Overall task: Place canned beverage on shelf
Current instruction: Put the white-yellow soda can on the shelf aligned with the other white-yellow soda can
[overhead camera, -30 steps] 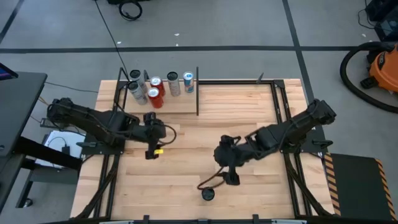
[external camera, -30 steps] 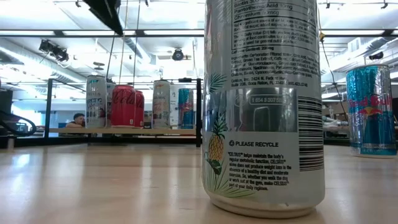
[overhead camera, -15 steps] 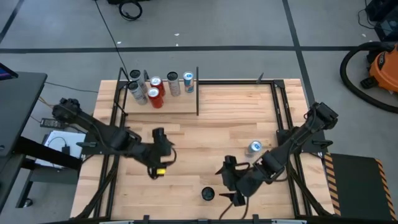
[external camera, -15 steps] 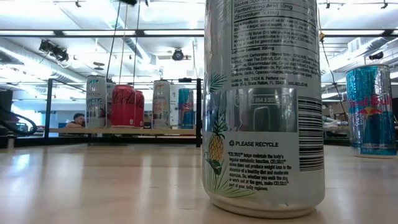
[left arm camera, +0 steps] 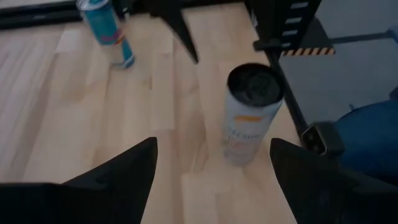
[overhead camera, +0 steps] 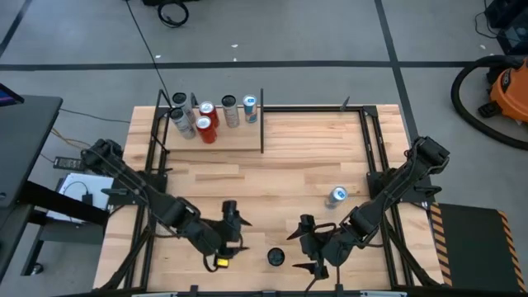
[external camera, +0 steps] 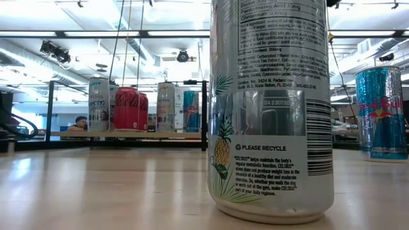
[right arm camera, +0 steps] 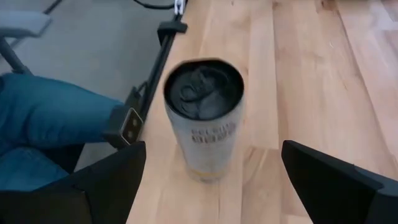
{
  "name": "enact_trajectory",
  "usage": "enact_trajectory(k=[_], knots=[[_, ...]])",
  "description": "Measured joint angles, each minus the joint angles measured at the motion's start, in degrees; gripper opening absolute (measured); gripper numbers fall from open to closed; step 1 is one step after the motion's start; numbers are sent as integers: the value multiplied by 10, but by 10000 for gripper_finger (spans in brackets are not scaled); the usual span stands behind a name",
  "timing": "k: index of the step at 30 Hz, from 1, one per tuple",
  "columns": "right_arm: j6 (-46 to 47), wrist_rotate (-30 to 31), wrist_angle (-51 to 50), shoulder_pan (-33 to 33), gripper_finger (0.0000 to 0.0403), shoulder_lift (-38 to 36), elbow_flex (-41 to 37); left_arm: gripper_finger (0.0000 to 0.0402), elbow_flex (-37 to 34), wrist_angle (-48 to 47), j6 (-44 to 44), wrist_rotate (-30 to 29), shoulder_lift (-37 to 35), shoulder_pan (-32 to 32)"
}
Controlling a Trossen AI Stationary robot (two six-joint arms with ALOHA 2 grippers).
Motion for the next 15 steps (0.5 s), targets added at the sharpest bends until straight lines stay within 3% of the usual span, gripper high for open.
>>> enact_trajectory(k=[7,15], knots=[[-26,10,54,0,385,0,-37,314,0,92,0,-2,35,2],[-59,4,140,0,385,0,-77,314,0,134,11,-19,40,13]])
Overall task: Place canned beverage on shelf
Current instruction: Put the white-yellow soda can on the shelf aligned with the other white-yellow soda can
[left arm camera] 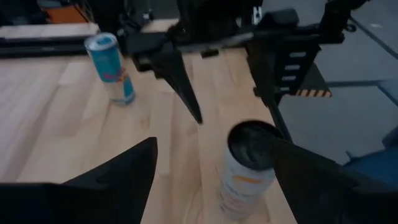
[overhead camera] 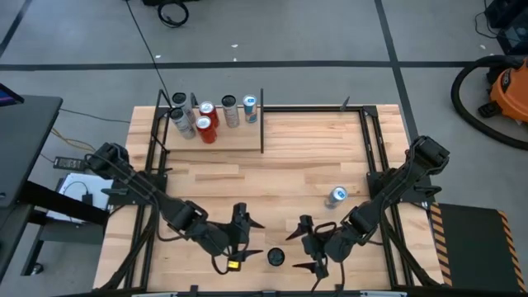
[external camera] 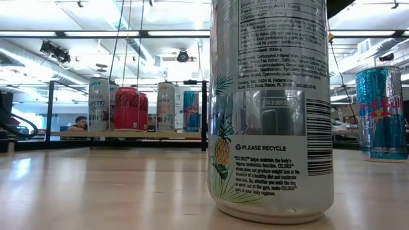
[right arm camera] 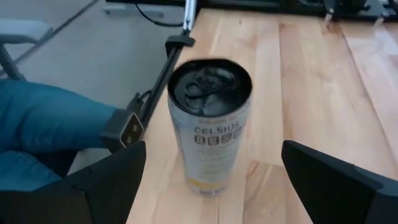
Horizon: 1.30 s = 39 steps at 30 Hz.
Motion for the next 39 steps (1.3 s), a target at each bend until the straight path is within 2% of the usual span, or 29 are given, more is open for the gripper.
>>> enact_trajectory(k=[13,16,26,35,39], knots=[[-14,-7,105,-29,385,11,-35,314,0,23,23,-1,0,12],[-14,-26,135,-30,385,29,-36,314,0,25,25,-1,0,12],[-26,-27,227,-40,385,99,-35,314,0,28,56,1,0,12],[-1,-41,237,-59,385,99,-35,314,0,25,94,1,-1,12],[10,-41,243,-65,371,99,-35,314,0,27,94,-1,-1,12]])
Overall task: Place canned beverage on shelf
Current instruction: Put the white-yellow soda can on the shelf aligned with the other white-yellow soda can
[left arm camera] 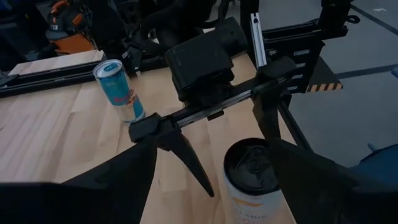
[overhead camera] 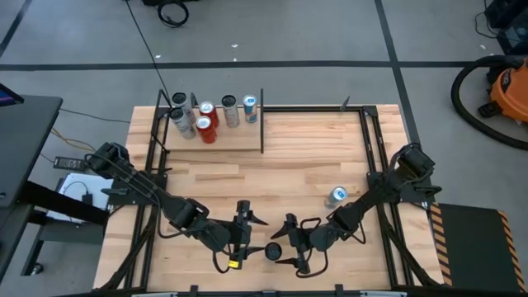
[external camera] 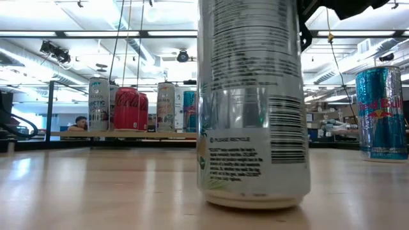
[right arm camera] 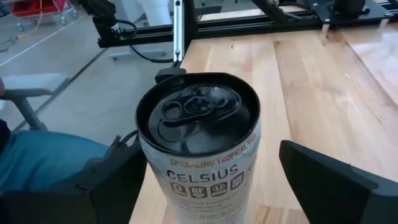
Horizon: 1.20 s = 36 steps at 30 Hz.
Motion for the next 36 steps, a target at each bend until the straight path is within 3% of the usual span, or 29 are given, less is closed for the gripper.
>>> enact_trajectory(k=[10,17,30,36], knots=[[8,-24,-6,-7,291,0,0,314,0,0,0,0,0,0],[0,-18,-6,-13,277,-1,0,314,0,1,0,0,0,0],[12,208,-16,-65,274,0,0,314,0,26,-1,-1,0,5],[84,296,-53,-93,274,-2,0,314,1,37,22,-52,-6,9]])
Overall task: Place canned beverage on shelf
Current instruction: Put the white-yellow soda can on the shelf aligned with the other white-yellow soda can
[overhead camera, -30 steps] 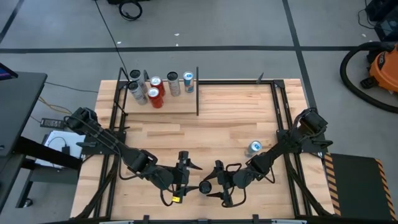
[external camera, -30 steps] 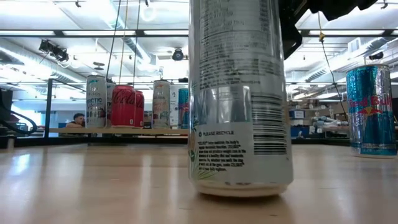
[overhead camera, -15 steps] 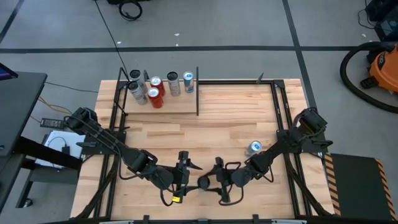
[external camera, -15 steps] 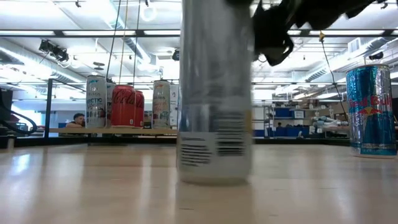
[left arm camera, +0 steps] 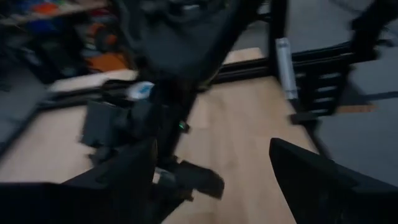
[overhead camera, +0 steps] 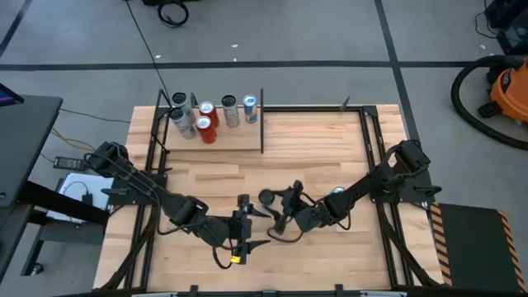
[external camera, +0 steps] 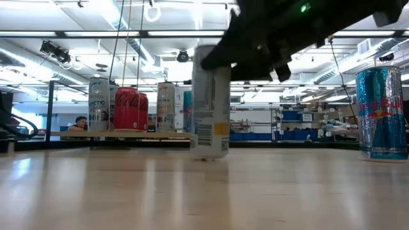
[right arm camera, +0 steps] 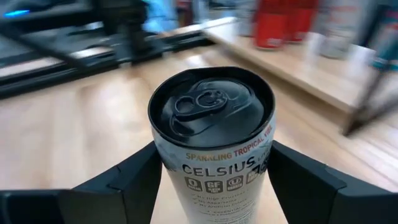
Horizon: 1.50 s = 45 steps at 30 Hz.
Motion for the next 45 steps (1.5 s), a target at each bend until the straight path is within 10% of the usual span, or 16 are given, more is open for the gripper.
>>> enact_trajectory(k=[6,23,45], knots=[[94,41,-48,-20,274,-3,0,314,0,-6,50,-65,-33,-5],[59,-129,-47,-105,281,-4,27,314,0,-82,56,-69,-74,8],[18,-171,-33,-111,316,-3,26,314,0,-84,22,-68,-74,10]])
